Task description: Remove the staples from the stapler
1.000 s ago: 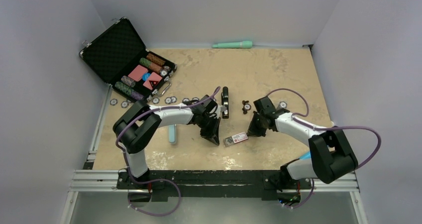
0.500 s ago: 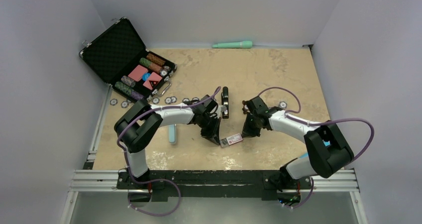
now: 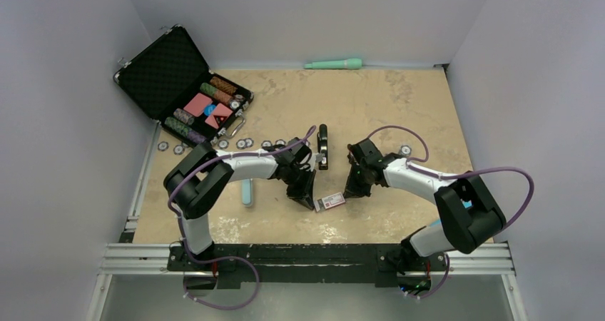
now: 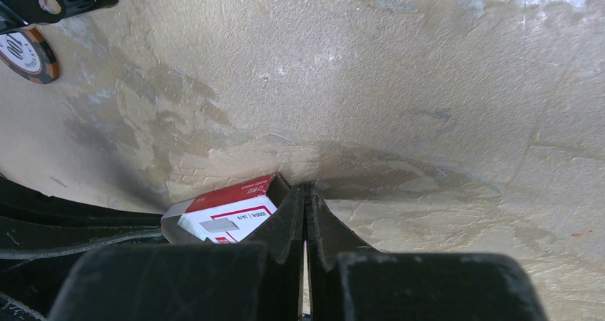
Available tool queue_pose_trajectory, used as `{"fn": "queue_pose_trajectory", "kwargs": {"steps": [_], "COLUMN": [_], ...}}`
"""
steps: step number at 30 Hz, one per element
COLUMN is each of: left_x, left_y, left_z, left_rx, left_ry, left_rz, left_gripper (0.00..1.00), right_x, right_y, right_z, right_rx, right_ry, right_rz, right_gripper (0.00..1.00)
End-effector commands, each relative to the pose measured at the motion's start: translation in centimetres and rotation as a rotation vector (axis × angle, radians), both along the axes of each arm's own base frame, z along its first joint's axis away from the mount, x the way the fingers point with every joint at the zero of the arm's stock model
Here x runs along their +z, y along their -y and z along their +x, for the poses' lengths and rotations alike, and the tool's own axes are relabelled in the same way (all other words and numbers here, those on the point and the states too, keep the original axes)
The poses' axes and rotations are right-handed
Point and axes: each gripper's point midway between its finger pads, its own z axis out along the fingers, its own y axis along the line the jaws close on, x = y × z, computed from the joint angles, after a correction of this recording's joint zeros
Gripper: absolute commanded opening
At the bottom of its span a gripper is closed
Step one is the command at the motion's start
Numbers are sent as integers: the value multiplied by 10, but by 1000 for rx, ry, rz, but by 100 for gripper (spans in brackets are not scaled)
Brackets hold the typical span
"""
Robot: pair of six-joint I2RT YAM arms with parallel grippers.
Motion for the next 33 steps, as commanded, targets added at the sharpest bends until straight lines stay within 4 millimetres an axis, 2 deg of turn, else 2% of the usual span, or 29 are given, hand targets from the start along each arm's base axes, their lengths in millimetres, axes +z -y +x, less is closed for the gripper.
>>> {"fn": "queue_pose_trajectory", "kwargs": {"steps": [1, 33], "left_x": [2, 1], "left_y": [0, -1], "left_z": [0, 4], "left_rx": [-17, -8], "left_ry": [36, 51], "left_rz": [-16, 6], "left_gripper": [0, 0], "right_x": [-4, -9], "right_y": [-1, -8], "right_z": [-6, -9], "right_rx": [3, 60], "right_ry": [-26, -39], "right_rz": [-7, -15], "right_gripper": [0, 0]}}
